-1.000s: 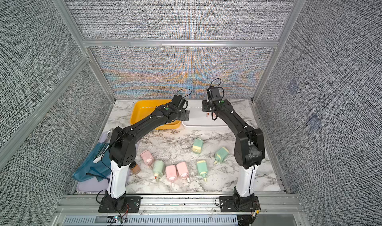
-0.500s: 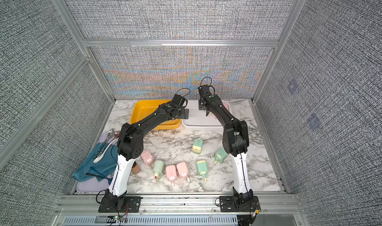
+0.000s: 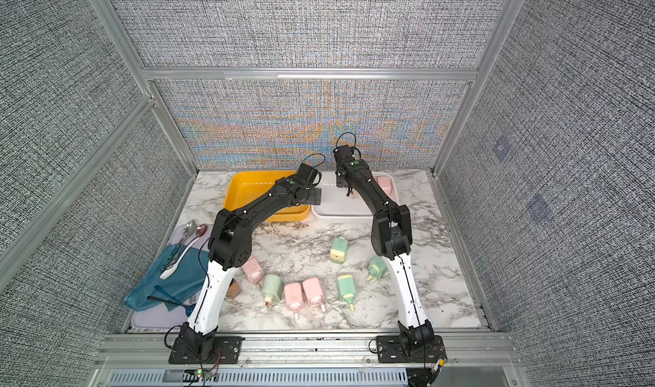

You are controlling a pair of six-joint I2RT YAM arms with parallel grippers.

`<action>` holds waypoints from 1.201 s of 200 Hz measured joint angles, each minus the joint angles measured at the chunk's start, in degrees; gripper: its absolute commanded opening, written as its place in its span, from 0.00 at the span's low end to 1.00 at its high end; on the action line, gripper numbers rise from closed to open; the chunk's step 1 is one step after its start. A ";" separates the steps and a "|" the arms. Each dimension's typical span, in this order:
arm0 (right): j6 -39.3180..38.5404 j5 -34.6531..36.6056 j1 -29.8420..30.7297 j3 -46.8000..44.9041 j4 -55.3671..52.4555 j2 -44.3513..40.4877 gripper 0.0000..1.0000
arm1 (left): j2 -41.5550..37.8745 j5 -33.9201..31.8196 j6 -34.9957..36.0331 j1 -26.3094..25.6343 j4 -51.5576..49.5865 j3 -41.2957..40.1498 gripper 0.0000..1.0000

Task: Place the pencil sharpeners by color into the storage box
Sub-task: Place the pencil sharpener in the storage box.

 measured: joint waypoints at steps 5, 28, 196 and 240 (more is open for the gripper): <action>0.11 0.20 0.00 0.28 -0.33 0.31 0.00 | 0.17 0.00 0.00 0.07 -0.07 0.11 1.00; 0.61 0.66 -0.02 1.05 -1.38 1.09 0.00 | 1.22 -0.63 0.00 0.22 -0.61 1.31 1.00; 2.60 1.88 -0.94 5.73 -3.63 6.10 0.33 | 2.82 -1.46 0.02 0.24 -3.10 3.19 1.00; 2.56 2.23 -1.09 4.94 -2.71 5.88 0.52 | 2.82 -1.42 -0.02 0.24 -3.13 3.21 1.00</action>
